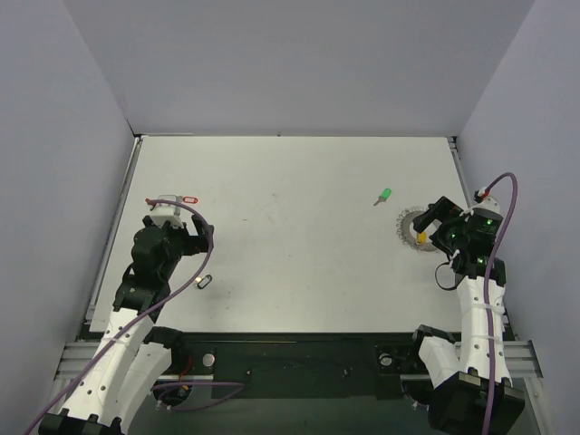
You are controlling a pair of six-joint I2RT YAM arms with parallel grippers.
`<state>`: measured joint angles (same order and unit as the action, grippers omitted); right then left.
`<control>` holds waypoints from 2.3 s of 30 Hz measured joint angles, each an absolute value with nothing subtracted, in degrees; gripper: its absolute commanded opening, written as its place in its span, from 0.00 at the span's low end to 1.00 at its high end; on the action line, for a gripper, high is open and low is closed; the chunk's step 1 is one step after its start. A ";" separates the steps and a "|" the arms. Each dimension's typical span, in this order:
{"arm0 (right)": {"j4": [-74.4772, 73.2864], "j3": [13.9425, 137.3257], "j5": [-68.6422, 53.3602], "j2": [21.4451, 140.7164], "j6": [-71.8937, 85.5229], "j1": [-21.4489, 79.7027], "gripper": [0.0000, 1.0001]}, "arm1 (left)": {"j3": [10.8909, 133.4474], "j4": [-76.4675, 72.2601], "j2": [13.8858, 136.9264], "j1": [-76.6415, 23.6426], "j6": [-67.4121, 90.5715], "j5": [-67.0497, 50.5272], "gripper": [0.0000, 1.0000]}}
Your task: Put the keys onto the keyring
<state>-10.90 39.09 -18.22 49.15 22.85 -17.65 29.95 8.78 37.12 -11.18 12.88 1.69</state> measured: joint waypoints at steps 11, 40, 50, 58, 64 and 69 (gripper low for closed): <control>-10.90 39.09 -18.24 49.15 22.96 -17.69 1.00 | 29.95 8.78 37.06 -11.18 12.86 1.72 0.98; -24.43 37.85 -49.87 48.31 -14.37 -13.02 1.00 | 38.11 30.09 58.13 -11.49 32.73 -4.29 0.82; -27.05 39.31 -49.80 48.69 -16.93 -11.33 1.00 | 36.05 34.83 60.34 -12.71 43.81 8.49 0.73; -28.12 39.55 -49.80 48.71 -17.54 -11.16 1.00 | 28.21 35.99 50.39 -12.53 56.03 15.00 0.65; -29.47 40.32 -49.84 48.71 -18.41 -11.14 0.99 | 25.80 36.56 48.88 -11.03 59.90 17.21 0.59; -30.70 41.15 -49.93 49.17 -19.25 -11.14 0.99 | 23.59 36.67 49.58 -10.37 61.93 17.17 0.51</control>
